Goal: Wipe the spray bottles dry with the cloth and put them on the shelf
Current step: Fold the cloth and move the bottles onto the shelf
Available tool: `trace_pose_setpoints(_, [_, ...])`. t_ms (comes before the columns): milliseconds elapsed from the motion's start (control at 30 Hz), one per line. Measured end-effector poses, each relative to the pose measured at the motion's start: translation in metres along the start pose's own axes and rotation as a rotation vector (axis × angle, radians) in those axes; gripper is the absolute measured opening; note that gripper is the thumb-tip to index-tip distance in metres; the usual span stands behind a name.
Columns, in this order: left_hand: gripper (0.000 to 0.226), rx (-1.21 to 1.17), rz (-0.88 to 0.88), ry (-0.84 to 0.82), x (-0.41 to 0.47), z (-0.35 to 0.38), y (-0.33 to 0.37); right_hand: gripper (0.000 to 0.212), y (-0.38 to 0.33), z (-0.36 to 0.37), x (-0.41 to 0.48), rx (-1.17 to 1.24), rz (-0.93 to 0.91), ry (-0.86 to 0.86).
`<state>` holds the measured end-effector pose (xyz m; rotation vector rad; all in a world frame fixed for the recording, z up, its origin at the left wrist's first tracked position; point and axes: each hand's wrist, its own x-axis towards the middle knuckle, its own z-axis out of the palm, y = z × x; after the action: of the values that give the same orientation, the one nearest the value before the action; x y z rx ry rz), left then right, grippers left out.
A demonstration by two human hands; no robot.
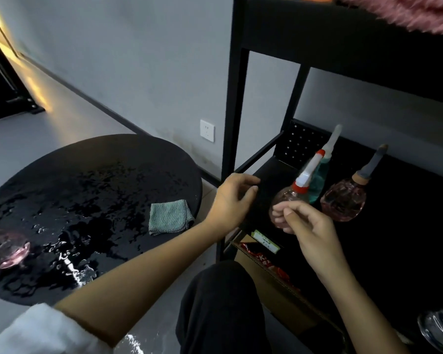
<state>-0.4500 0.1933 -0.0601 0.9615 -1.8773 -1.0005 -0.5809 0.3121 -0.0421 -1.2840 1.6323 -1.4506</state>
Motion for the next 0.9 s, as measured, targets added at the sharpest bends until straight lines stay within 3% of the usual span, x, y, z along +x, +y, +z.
trace_pose_setpoints(733, [0.018,0.080,-0.558,0.389,-0.188,-0.267,-0.161,0.024,-0.003,0.239,0.009,0.058,0.004,-0.440])
trace_pose_setpoints(900, [0.017,0.078,-0.659,0.638,-0.206,-0.318,-0.192,0.026,0.009,0.287,0.005,0.028,0.038,-0.519])
